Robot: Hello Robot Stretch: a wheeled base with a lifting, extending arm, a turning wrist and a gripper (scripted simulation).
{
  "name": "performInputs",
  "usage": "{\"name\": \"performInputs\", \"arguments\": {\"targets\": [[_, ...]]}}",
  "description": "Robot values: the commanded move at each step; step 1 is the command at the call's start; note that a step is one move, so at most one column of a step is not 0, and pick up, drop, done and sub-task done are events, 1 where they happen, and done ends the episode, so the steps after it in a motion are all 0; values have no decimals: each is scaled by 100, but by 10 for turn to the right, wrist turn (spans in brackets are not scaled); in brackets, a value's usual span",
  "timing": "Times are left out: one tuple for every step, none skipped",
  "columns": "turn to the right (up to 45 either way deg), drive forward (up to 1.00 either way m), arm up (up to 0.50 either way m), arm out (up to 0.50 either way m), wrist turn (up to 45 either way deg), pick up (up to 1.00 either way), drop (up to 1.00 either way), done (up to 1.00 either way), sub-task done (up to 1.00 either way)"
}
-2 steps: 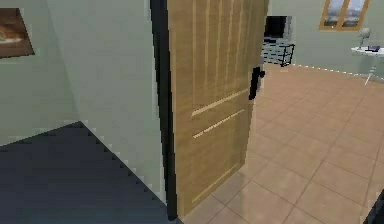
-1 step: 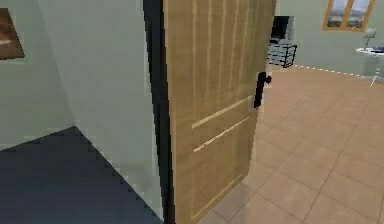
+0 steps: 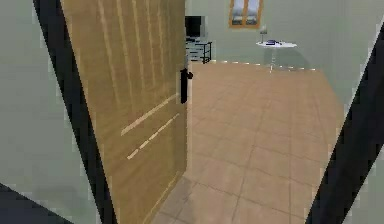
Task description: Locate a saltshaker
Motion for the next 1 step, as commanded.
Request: {"name": "performInputs", "arguments": {"targets": [[0,85,0,0,0,0,0,0,0]]}}
